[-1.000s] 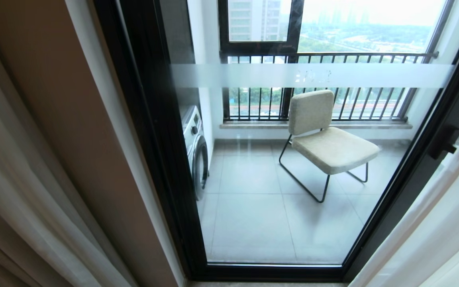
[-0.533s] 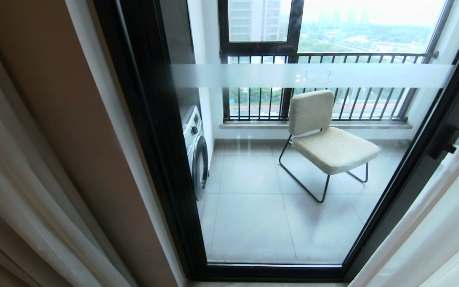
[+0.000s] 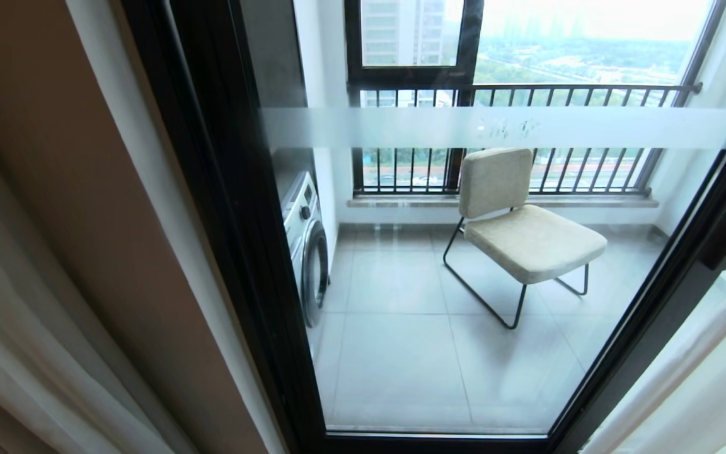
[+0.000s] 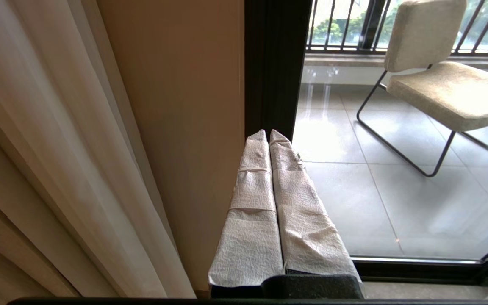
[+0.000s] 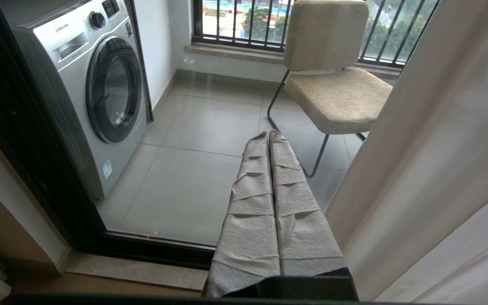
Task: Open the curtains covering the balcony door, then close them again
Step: Pull the inner curtains open on both sides
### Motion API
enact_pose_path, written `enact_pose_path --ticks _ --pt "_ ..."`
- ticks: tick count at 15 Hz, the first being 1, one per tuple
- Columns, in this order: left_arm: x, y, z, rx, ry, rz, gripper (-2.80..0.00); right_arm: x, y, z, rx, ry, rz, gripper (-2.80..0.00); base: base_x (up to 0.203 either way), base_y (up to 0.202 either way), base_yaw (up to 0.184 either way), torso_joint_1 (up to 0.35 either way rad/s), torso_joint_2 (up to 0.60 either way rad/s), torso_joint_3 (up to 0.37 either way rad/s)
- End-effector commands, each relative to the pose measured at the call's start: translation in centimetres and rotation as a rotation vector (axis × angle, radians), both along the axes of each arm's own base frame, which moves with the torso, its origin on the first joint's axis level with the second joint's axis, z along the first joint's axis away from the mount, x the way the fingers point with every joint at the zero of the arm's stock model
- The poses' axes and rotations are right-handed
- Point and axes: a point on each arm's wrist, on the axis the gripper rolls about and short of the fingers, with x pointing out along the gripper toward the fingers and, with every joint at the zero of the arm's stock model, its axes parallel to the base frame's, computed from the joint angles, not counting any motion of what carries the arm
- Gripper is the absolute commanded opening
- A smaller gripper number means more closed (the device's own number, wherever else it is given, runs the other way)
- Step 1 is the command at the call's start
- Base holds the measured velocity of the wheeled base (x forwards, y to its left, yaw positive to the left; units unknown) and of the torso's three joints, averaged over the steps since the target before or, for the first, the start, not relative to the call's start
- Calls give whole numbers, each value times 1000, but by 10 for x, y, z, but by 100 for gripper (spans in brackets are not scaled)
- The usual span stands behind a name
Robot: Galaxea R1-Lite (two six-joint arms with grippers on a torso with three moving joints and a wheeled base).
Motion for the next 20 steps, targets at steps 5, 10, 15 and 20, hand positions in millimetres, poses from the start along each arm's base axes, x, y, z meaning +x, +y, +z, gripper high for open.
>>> enact_pose_path --ticks 5,10,15,20 --pt "0 0 0 -2 0 1 -280 0 0 0 -1 1 1 -280 0 0 0 0 0 0" --pt "0 0 0 -5 -1 1 -280 0 0 0 -1 1 1 -280 0 0 0 0 0 0" --pt "0 0 0 -3 -1 1 -280 0 0 0 -1 1 1 -280 0 0 0 0 0 0" --pt "0 0 0 -5 -1 1 -280 0 0 0 -1 1 1 -280 -1 -100 1 2 0 2"
